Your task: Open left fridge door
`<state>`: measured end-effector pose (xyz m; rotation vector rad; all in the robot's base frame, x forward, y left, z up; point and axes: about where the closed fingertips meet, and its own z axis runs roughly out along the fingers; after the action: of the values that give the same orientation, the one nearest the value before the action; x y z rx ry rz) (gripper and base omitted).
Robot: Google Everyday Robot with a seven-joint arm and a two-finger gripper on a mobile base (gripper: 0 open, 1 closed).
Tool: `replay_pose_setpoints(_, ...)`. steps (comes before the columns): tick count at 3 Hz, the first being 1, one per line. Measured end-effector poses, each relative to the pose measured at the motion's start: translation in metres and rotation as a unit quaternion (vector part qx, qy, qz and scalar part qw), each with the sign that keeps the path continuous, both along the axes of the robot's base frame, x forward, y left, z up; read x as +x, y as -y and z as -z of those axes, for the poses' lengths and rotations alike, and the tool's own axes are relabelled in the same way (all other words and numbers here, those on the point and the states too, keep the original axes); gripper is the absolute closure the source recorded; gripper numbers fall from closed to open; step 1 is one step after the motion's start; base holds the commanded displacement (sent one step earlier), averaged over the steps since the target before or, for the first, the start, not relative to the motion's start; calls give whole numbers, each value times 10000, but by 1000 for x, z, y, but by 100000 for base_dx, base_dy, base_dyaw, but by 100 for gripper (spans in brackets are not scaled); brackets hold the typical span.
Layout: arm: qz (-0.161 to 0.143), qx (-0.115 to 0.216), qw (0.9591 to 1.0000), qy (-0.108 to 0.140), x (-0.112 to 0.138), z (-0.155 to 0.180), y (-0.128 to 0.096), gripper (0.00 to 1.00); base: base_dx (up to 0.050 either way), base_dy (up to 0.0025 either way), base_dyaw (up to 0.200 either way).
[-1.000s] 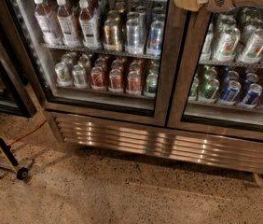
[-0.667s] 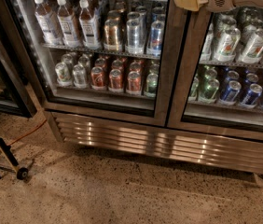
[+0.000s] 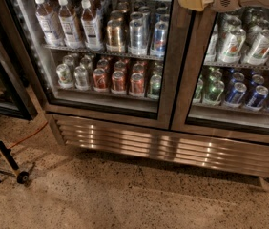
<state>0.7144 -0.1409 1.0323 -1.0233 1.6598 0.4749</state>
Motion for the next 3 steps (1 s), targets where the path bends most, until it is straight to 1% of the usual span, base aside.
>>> replay_pose_setpoints(3,7,-26,10000,-10,-1,-1,2,100,0,0,0)
